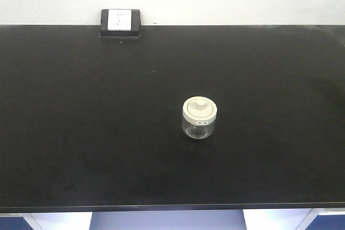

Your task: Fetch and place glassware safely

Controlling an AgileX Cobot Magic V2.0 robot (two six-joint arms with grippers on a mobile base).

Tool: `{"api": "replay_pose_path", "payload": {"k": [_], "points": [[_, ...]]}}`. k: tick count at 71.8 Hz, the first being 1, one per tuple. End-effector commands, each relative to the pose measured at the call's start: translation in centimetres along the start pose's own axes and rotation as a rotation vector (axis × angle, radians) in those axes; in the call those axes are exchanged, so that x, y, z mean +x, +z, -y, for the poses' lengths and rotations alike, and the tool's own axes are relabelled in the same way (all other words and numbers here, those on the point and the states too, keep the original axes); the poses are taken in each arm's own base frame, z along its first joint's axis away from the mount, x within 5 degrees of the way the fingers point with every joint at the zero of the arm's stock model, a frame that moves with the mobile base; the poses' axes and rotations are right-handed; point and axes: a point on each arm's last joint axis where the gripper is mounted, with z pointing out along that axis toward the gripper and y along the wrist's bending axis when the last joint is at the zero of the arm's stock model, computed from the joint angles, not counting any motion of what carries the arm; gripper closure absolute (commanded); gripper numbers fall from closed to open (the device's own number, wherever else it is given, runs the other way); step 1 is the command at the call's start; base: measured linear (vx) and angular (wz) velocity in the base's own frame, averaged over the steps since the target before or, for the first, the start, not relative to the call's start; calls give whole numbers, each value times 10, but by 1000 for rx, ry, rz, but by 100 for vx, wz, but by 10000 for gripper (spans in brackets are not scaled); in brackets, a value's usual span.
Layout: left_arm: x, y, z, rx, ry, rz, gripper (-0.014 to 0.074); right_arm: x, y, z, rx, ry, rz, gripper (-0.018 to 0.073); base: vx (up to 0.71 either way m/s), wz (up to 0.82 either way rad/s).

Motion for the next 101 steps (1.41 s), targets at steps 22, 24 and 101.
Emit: {"api": "replay_pose_path", "payload": {"k": [22,24,101], "points": [[4,0,0,8,-11,46,603,-15,-2,2,17,-14,93,567,0,0],[4,0,0,8,-11,46,603,-15,-2,2,17,-14,93,567,0,0],[4,0,0,10,-11,46,603,53,12,10,324,-24,54,567,0,0]]}}
